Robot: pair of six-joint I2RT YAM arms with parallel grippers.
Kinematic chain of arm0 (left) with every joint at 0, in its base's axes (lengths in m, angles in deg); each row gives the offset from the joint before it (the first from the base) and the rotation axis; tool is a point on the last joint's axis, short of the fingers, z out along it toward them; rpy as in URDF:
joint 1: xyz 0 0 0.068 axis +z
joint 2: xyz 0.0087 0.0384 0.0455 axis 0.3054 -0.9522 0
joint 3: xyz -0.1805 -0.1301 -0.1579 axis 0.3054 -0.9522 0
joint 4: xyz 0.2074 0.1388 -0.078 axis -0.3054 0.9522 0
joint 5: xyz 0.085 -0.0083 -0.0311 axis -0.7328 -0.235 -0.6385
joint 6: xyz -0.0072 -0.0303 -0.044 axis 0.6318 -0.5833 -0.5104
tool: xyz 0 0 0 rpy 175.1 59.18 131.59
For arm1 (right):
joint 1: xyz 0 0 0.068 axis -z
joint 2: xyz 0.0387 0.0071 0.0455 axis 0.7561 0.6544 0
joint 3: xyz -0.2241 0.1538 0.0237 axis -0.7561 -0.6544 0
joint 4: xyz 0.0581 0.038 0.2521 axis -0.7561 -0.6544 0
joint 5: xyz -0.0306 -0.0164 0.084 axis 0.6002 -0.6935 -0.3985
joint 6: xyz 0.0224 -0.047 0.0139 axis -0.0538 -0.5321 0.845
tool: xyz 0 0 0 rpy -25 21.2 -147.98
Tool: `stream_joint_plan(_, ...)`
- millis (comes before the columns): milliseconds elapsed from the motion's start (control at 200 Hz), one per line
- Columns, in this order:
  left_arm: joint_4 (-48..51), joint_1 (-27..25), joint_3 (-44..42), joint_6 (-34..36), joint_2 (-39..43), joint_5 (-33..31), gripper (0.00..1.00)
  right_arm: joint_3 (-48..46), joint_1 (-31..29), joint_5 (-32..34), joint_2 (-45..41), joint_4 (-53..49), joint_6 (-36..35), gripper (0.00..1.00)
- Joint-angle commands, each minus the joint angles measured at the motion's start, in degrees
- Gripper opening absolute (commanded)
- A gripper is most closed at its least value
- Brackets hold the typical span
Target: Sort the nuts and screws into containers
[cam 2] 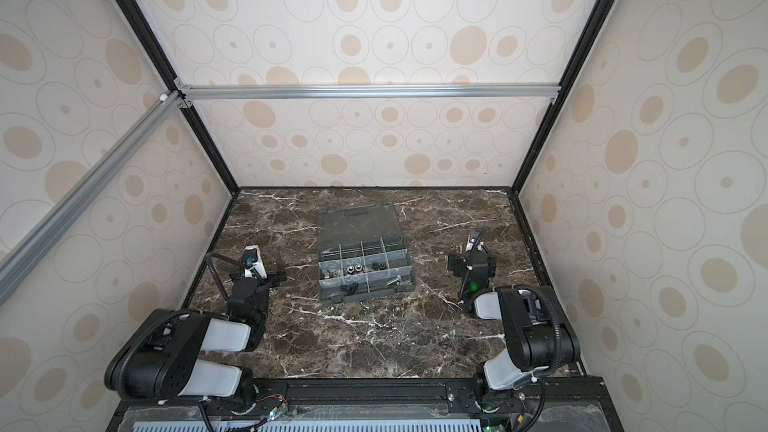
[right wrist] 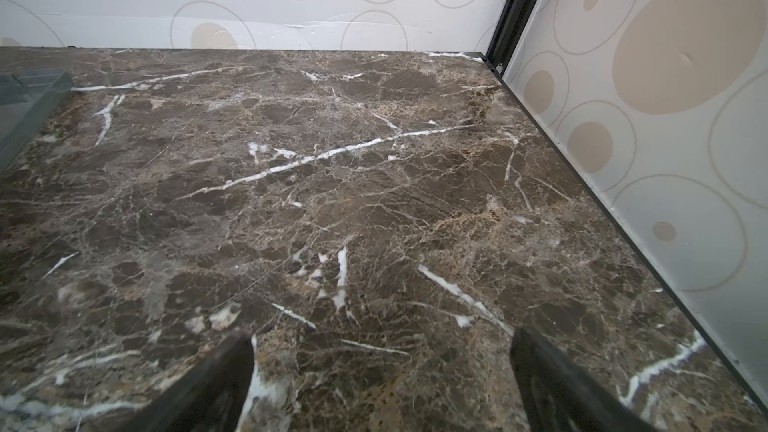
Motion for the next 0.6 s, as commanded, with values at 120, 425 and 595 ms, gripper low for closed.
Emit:
stream_joint_plan(120, -2.47, 3.93, 3.69, -0.05, -6.1, 4.67, 0.99, 0.06, 0.46, -0.71, 0.01, 0.63, -0.03, 1.0)
stream_joint_plan(425, -1.15, 5.27, 4.26, -1.24, -5.88, 6.73, 0.99, 0.1, 0.4, -0.62, 0.02, 0.7, 0.01, 1.0)
stream_joint_plan(595, -1.07, 5.31, 4.21, -1.22, -5.76, 6.76, 0.99, -0.16, 0.45, -0.57, -0.19, 0.92, -0.22, 1.0)
